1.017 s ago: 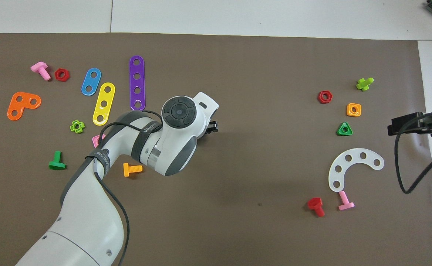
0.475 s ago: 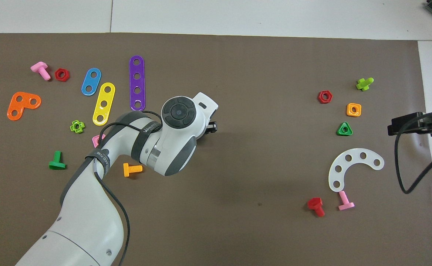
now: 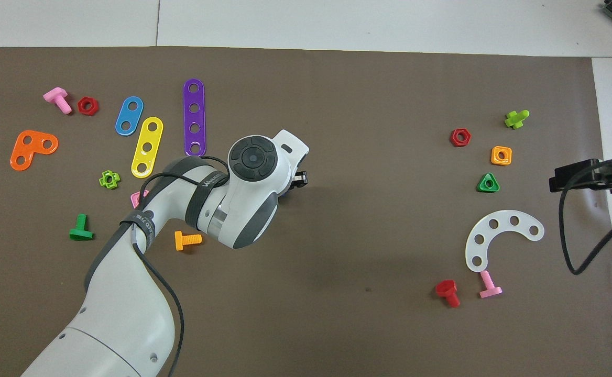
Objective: Unscrew and place screws in storage area
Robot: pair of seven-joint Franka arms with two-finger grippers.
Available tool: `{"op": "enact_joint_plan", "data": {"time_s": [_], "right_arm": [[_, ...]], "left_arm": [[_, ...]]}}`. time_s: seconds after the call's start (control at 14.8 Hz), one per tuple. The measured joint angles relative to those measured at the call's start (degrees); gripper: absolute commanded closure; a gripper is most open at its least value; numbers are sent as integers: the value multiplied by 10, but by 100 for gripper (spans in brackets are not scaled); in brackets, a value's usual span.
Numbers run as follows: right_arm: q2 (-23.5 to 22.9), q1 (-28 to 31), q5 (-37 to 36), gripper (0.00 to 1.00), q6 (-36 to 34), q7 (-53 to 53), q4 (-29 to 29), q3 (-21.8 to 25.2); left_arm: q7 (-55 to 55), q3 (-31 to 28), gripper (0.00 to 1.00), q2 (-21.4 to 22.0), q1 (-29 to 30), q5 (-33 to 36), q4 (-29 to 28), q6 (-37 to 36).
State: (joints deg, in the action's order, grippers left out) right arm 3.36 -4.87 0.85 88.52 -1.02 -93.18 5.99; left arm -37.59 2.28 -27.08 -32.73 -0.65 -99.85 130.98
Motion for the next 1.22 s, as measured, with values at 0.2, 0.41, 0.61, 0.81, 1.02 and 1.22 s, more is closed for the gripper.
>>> {"op": "enact_joint_plan", "data": {"time_s": [0.2,0.41,0.61,0.81,1.02,1.22], "right_arm": [[0,0,0,0,0,0,0,0],[0,0,0,0,0,0,0,0],[0,0,0,0,0,0,0,0],[0,0,0,0,0,0,0,0],[0,0,0,0,0,0,0,0],[0,0,0,0,0,0,0,0]], "left_arm": [[0,0,60,0,0,0,1,-2],[0,-1,65,0,0,0,1,-3],[0,-1,67,0,0,0,1,-3],[0,-1,68,0,0,0,8,-18],[0,-1,67,0,0,0,41,-71],[0,-1,66,-1,0,0,74,-126]]}}
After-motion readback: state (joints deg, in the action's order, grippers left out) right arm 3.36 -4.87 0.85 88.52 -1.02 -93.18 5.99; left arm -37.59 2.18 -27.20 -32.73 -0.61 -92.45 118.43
